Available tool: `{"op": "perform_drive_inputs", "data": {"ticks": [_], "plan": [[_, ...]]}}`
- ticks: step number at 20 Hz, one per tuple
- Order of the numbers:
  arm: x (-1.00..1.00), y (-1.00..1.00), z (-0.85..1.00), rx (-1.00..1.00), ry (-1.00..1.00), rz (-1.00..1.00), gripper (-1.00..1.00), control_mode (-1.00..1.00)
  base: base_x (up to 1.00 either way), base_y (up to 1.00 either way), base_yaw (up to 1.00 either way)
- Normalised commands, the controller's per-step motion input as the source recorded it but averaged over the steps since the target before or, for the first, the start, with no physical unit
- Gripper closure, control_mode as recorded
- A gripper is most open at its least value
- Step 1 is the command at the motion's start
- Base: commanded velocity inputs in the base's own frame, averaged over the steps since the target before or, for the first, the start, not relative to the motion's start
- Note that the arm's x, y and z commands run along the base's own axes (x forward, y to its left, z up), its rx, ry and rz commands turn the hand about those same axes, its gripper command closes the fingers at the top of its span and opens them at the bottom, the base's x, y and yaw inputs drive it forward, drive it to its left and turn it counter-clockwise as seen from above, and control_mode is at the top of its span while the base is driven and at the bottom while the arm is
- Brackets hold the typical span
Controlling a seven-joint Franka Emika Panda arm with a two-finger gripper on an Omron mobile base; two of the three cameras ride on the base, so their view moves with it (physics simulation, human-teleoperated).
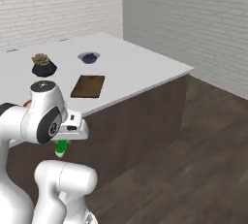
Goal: Pick up the knife from the drawer and place it on the cutting board. Then place the meat from the plate to the cutting board.
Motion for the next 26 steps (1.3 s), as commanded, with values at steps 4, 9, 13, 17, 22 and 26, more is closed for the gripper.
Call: {"op": "perform_drive_inputs", "data": {"ticks": [4,9,13,17,22,26], "plan": [[0.00,0.00,0.00,0.00,0.00,0.00,1.00,1.00,0.61,-0.44,0.78],[0.00,0.00,0.00,0.00,0.00,0.00,1.00,1.00,0.70,-0.48,0.77],[0.00,0.00,0.00,0.00,0.00,0.00,1.00,1.00,0.50,-0.56,0.72],[0.00,0.00,0.00,0.00,0.00,0.00,1.00,1.00,0.50,-0.71,0.59],[0.00,0.00,0.00,0.00,0.00,0.00,1.00,1.00,0.30,-0.94,0.27],[0.00,0.00,0.00,0.00,0.00,0.00,1.00,1.00,0.21,-0.29,0.01]]}}
